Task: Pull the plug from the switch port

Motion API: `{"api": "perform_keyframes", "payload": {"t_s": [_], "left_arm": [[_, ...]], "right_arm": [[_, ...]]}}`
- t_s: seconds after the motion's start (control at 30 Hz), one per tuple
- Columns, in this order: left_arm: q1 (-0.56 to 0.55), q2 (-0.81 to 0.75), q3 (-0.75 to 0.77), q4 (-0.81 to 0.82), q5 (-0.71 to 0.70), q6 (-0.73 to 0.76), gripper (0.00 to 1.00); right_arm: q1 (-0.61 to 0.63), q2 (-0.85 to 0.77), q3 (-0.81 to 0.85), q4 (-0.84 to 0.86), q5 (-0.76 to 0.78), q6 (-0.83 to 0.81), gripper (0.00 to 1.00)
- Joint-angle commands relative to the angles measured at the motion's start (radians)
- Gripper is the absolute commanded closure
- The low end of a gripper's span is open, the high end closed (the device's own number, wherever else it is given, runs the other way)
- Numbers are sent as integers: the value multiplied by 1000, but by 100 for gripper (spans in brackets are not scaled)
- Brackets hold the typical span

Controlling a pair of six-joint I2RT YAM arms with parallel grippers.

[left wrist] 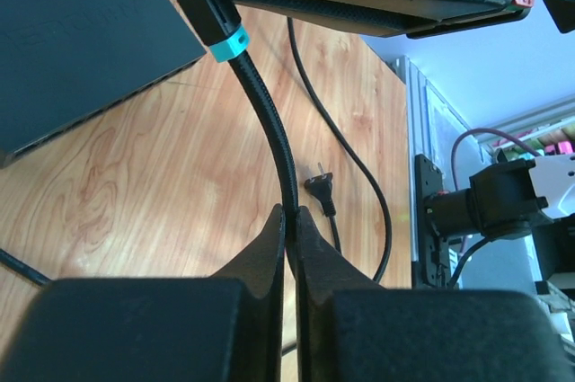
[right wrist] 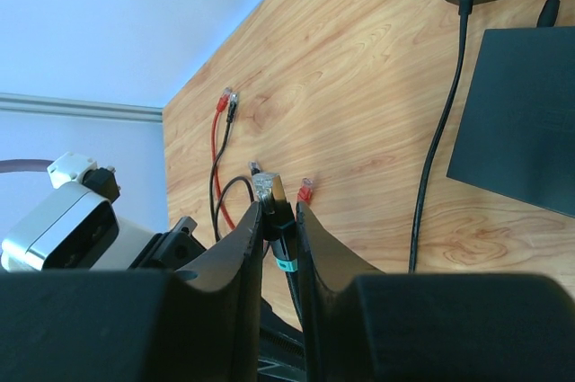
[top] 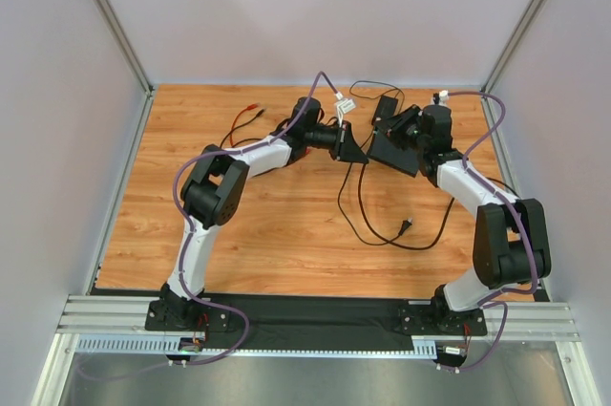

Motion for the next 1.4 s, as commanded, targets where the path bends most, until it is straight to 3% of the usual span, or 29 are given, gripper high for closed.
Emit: {"api": "perform_keyframes", "payload": {"t_s": [0.0, 0.13, 0.33, 0.47, 0.53, 0.63, 0.8, 1.0, 1.27, 1.37], "left_arm": [[20, -14, 25, -2, 9, 28, 100], [69, -83, -44, 12, -42, 26, 100], [170, -254, -176, -88, -169, 157, 100], [261, -328, -199, -293, -316, 270, 100], [342, -348, -223, -323, -364, 254, 100], [448, -368, -304, -223, -330, 146, 100], [505, -434, -399, -156, -439, 97, 100], [543, -499, -475, -162, -611, 66, 100], [568, -425, -446, -142, -510, 39, 100], [568, -419, -444, -136, -493, 36, 100]], "right_arm": [[-2, -28, 38, -6, -19, -46, 71], [-1, -35, 84, -172, -9, -154, 57], [-10, -69, 86, -289, 24, -260, 55], [-34, -86, 71, -304, 37, -277, 55], [-45, -92, 67, -315, 48, -281, 55], [-50, -94, 67, -319, 54, -281, 54], [-51, -91, 64, -353, 51, -297, 53], [-51, -66, 48, -394, 82, -300, 41], [-53, 3, 103, -525, 177, -413, 36], [-51, -5, 112, -589, 289, -455, 36]]}}
